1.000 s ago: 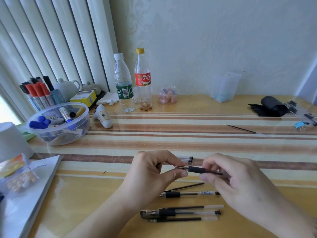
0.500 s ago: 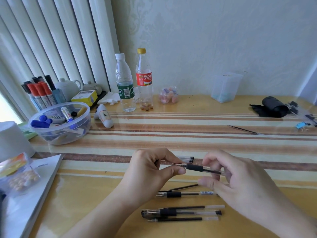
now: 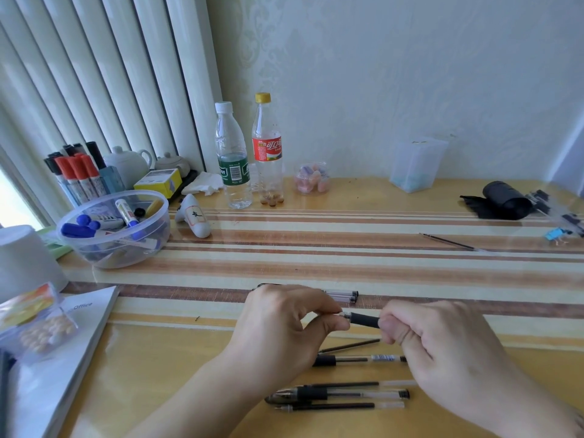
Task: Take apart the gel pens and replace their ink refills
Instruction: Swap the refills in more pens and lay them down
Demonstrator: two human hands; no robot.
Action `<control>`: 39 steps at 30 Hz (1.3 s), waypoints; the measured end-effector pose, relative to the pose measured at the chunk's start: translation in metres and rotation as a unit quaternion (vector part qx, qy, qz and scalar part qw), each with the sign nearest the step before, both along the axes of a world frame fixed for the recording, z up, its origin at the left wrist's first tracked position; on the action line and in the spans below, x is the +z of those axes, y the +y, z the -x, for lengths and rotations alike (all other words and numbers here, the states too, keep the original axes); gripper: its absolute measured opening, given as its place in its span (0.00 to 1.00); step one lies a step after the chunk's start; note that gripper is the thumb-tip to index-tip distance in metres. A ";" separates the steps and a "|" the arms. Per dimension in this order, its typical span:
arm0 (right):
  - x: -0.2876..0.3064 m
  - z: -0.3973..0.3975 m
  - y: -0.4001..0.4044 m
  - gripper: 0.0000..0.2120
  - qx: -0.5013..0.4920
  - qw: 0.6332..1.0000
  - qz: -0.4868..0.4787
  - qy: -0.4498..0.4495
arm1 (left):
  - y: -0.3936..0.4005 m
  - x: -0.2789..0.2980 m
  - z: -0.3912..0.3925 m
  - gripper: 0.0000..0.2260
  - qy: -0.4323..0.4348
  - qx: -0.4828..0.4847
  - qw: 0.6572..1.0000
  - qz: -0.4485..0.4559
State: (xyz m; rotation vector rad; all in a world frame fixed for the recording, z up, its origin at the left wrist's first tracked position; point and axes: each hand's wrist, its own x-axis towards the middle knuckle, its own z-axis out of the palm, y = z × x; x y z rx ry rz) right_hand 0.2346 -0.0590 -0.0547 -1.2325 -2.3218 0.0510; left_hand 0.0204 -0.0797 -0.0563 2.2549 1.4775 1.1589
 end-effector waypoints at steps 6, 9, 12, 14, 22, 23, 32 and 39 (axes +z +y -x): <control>0.005 -0.011 0.008 0.06 0.019 0.997 0.031 0.062 | 0.006 0.000 0.009 0.19 -0.073 -0.038 0.985 0.149; 0.003 -0.013 0.011 0.01 0.032 0.996 0.042 0.066 | 0.009 -0.007 0.016 0.29 -0.020 -0.036 0.992 0.122; 0.005 -0.012 0.011 0.05 0.017 0.998 0.024 0.061 | 0.012 -0.007 0.018 0.33 -0.046 -0.028 0.991 0.126; 0.003 -0.011 0.012 0.08 0.001 0.997 0.002 0.071 | 0.013 -0.006 0.018 0.30 -0.130 -0.019 0.978 0.160; 0.005 -0.011 0.014 0.09 -0.024 0.994 -0.013 0.108 | 0.016 -0.005 0.020 0.12 -0.124 -0.022 0.976 0.176; 0.005 -0.011 0.014 0.09 -0.021 0.994 -0.012 0.107 | 0.015 -0.005 0.020 0.11 -0.119 -0.026 0.977 0.177; 0.000 -0.005 0.011 0.07 0.028 0.997 -0.017 0.074 | 0.010 -0.009 0.010 0.12 -0.096 -0.044 0.978 0.178; -0.005 0.001 0.010 0.15 0.044 0.991 -0.003 0.123 | 0.012 -0.010 0.011 0.15 -0.103 -0.015 0.984 0.148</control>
